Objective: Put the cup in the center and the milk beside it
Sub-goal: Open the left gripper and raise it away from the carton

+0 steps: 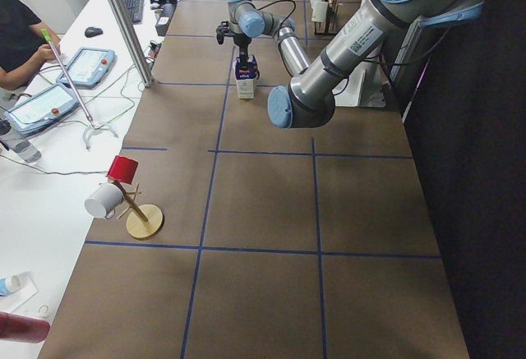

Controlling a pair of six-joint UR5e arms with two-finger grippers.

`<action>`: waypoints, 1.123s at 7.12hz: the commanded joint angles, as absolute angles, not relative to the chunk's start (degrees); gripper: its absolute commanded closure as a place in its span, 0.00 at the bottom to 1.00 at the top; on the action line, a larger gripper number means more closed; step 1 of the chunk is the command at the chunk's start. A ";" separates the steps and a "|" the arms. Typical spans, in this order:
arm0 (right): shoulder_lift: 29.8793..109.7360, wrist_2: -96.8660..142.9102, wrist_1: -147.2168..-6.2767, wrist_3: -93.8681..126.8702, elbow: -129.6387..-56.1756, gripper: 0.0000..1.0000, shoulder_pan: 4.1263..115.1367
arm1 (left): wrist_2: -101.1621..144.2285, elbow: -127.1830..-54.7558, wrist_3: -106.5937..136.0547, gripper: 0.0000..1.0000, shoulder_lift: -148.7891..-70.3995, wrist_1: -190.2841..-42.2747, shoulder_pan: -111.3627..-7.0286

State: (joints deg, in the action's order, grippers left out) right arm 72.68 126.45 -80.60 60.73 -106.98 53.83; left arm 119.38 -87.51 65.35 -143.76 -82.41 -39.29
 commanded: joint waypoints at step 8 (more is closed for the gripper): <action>83.48 134.10 -94.41 20.54 -106.79 0.00 80.34 | 129.24 -111.19 22.39 0.00 -112.39 -79.98 -71.89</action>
State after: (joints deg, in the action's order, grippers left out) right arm 80.65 131.37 -87.47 37.40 -107.34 71.62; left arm 123.11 -111.61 37.44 -119.59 -79.86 -61.89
